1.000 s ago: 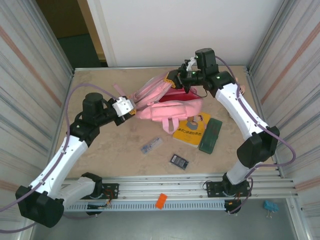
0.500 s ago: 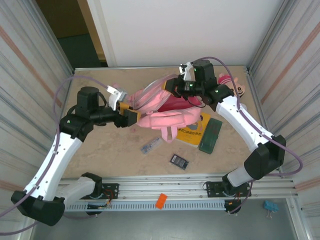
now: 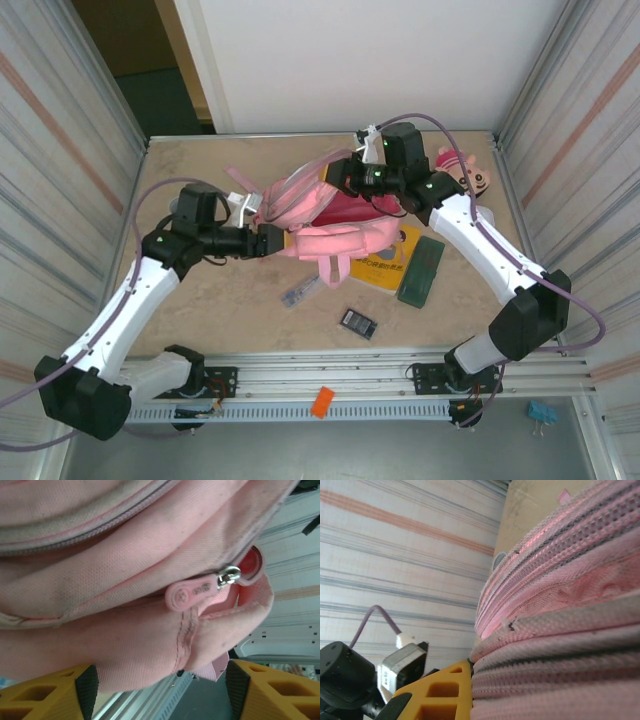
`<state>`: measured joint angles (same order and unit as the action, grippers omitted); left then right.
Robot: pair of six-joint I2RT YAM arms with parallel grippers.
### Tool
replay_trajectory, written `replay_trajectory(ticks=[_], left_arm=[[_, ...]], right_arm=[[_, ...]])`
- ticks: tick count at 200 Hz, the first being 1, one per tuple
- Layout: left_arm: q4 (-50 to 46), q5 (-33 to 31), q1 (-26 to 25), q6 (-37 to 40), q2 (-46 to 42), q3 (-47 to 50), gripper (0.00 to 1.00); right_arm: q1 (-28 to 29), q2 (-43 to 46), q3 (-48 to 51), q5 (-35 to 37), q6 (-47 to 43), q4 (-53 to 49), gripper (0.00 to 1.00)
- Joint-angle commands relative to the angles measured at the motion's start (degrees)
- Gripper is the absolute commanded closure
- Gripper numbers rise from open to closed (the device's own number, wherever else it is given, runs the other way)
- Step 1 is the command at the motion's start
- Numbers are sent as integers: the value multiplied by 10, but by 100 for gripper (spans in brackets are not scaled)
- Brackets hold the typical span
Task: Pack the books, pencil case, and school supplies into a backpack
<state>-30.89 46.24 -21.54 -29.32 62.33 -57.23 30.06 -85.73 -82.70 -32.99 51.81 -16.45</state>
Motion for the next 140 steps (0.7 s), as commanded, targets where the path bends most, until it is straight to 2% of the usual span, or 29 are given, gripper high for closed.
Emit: replay_trajectory(ticks=[1, 27, 50, 72, 116, 140], left_arm=[[91, -17, -23, -70, 11, 15, 32], [146, -32, -47, -94, 22, 16, 33], [151, -54, -49, -94, 17, 14, 34], [156, -79, -49, -95, 13, 23, 39], [167, -108, -49, -83, 21, 43, 39], [197, -100, -49, -85, 25, 42, 57]], right_arm=[[6, 29, 5, -6, -20, 69, 100], [11, 31, 16, -1, -16, 76, 100], [15, 31, 20, 0, -15, 81, 100], [18, 32, 23, 2, -13, 87, 100], [20, 29, 24, 0, -5, 97, 100], [22, 26, 24, -1, -3, 99, 100]])
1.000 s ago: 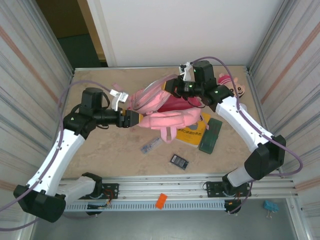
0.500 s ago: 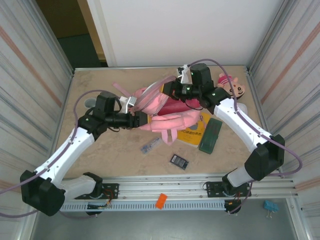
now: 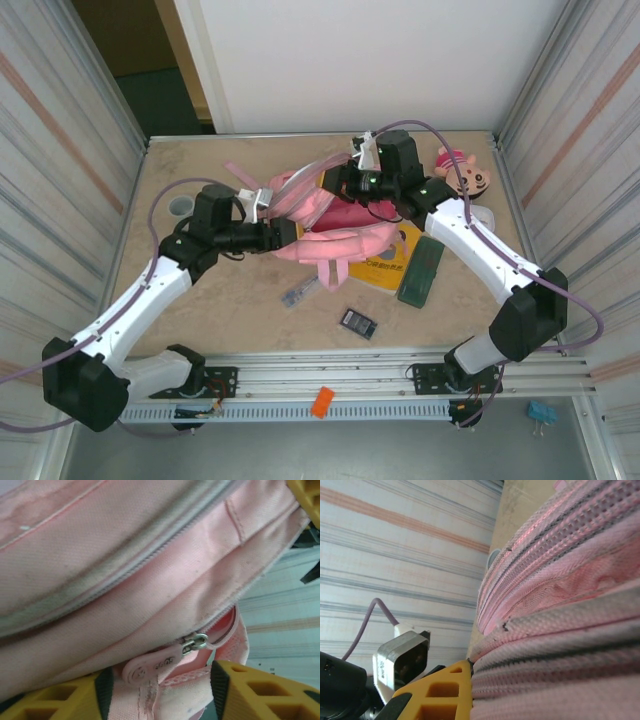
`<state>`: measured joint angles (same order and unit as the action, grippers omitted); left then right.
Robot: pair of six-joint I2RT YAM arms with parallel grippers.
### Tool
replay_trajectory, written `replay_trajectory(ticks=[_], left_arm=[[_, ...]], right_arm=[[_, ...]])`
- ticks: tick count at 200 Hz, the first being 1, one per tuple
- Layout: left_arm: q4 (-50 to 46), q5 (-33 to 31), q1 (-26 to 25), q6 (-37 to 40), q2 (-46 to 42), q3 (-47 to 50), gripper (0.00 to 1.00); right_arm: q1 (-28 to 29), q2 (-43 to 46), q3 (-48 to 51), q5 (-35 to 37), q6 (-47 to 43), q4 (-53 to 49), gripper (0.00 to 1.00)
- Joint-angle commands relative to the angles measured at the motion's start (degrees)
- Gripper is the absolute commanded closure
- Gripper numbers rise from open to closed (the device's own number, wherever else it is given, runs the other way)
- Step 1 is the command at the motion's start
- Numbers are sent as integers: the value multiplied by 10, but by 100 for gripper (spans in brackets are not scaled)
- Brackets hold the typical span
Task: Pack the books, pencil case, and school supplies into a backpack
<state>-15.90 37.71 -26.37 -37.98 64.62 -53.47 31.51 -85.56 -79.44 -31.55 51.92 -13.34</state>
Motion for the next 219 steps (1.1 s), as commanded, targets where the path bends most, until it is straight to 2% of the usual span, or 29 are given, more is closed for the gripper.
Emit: replay_trajectory(ticks=[1, 21, 67, 98, 154, 194, 219], left_arm=[[49, -15, -1, 1, 2, 5, 58], [56, -17, 0, -2, -1, 4, 71], [56, -21, -1, 9, -17, 10, 89], [21, -44, 2, 28, -31, 10, 100], [-65, -115, 38, 69, -62, 32, 100], [-48, -132, 67, 69, -84, 54, 100], [-22, -124, 69, 70, -97, 58, 100]], right_arm=[[7, 25, -8, -15, -4, 68, 100], [7, 24, -8, -14, -3, 68, 100], [7, 25, -9, -11, -4, 68, 100], [4, 27, -11, -13, -6, 63, 100], [-25, 33, -45, -60, 12, 42, 100], [-55, 42, -59, -93, 30, 25, 100], [-66, 46, -61, -65, 34, -18, 100]])
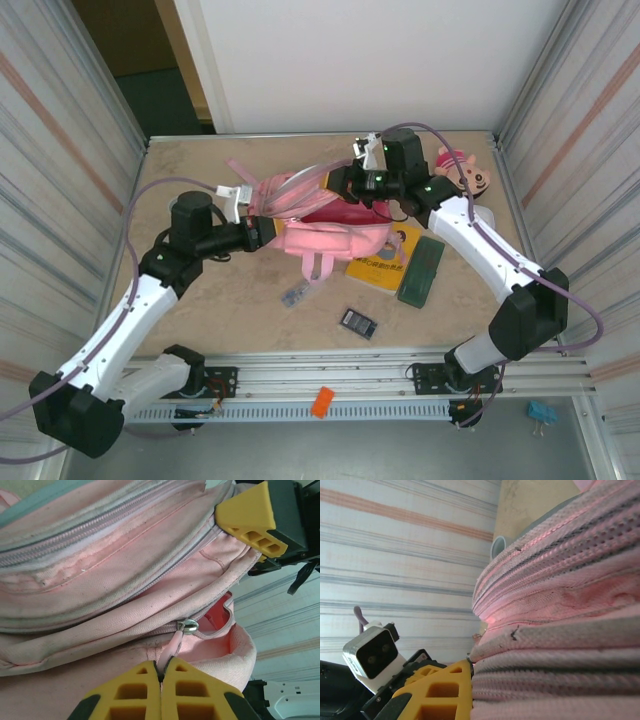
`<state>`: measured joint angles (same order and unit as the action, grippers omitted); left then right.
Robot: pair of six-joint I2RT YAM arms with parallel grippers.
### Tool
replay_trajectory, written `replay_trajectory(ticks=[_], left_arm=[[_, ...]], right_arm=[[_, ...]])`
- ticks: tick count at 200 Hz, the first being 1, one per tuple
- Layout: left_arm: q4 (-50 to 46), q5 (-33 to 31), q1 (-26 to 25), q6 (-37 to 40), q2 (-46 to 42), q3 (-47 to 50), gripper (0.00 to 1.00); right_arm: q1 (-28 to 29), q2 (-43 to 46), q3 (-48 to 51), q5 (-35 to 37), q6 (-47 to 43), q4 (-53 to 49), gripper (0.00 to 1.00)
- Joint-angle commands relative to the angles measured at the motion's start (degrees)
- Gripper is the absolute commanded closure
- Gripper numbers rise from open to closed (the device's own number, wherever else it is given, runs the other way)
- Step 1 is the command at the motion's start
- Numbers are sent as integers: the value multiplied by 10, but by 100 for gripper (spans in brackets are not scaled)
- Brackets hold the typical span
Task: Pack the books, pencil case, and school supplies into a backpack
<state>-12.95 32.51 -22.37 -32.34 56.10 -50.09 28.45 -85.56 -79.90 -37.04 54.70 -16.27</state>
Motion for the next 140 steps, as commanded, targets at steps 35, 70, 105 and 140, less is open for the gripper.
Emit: replay_trajectory(ticks=[35, 70, 105, 140], left_arm=[[40, 29, 25, -10, -31, 33, 100], [-20, 50, 16, 33, -51, 0, 100], [7, 54, -9, 22, -40, -20, 100], [9, 44, -38, 24, -10, -64, 100]], right_arm=[[-28, 47, -46, 21, 8, -5, 100], [-14, 51, -40, 72, 1, -33, 100], [28, 37, -14, 73, 32, 4, 70], [64, 39, 49, 116, 105, 81, 68]])
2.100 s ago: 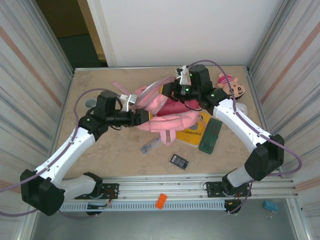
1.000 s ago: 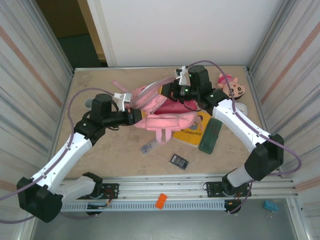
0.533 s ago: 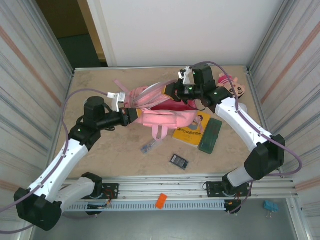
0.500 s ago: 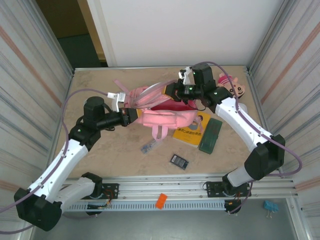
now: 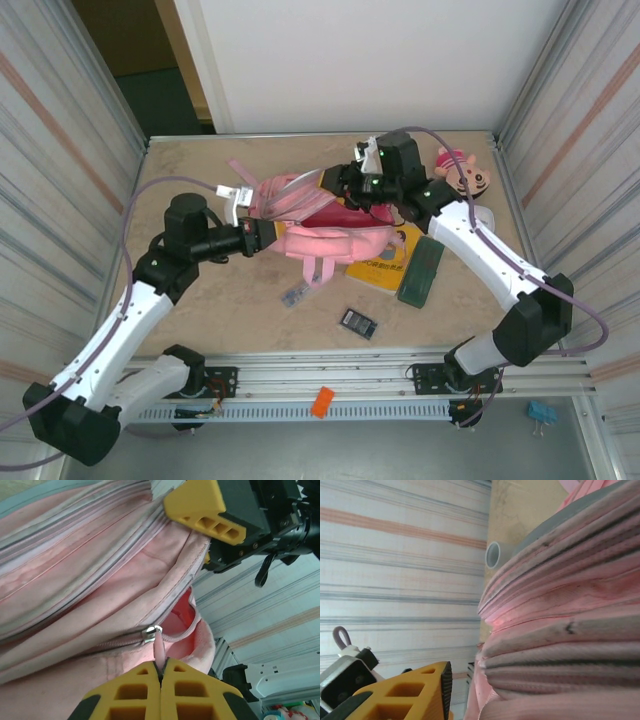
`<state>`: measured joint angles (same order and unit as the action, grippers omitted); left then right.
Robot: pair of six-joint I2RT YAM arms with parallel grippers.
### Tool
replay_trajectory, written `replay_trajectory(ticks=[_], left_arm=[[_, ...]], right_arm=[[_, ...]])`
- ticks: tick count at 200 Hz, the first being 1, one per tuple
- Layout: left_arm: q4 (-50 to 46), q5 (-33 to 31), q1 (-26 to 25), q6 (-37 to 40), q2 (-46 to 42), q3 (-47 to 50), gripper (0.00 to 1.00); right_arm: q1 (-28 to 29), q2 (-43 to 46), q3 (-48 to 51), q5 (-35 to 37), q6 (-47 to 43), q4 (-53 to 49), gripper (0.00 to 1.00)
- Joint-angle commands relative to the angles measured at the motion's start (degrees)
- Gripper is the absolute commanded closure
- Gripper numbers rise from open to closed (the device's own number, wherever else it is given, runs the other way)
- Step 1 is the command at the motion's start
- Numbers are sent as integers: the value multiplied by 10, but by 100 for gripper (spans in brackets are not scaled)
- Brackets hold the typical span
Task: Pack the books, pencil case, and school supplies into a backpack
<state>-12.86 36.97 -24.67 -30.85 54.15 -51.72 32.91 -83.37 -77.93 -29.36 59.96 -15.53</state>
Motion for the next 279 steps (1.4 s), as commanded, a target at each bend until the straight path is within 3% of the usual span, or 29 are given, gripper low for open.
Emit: replay_trajectory(ticks=[1, 24, 35, 54, 95, 119, 135, 143, 157, 163, 193, 224, 254, 279], left_arm=[[7, -1, -16, 10, 10, -49, 100], [-41, -21, -23, 26, 18, -77, 100], [-97, -60, -23, 46, 17, -89, 100], [-174, -126, -16, 77, 15, -82, 100], [-193, -164, 24, 89, -1, 0, 100], [-158, -149, 59, 76, -4, 30, 100], [-89, -72, 72, 75, -5, 35, 100], [-48, -30, 71, 86, -7, 35, 90], [-6, 20, 64, 138, -8, 24, 64], [-10, 16, 54, 184, -9, 13, 55], [-64, -37, 16, 421, 13, -45, 26], [-111, -21, 13, 540, 64, -93, 16], [-131, 22, 1, 573, 100, -118, 13], [-114, -39, -31, 582, 119, -113, 18]], right_arm=[[20, 17, 31, 41, 54, 74, 69], [22, 10, 28, 51, 54, 66, 86], [19, 11, 24, 46, 46, 62, 92], [-3, 23, 15, 23, 34, 53, 97], [-56, 43, -27, -49, 13, 34, 100], [-69, 41, -46, -70, 0, 11, 100], [-67, 37, -48, -88, -1, 21, 100], [-66, 31, -51, -109, -5, 26, 100], [-65, 20, -68, -148, -33, 9, 100], [-65, 17, -79, -158, -51, -7, 100], [-65, 5, -112, -211, -122, -55, 100], [-66, -5, -123, -251, -156, -73, 100], [-71, -25, -136, -276, -168, -68, 100], [-71, -44, -156, -310, -187, -69, 100]])
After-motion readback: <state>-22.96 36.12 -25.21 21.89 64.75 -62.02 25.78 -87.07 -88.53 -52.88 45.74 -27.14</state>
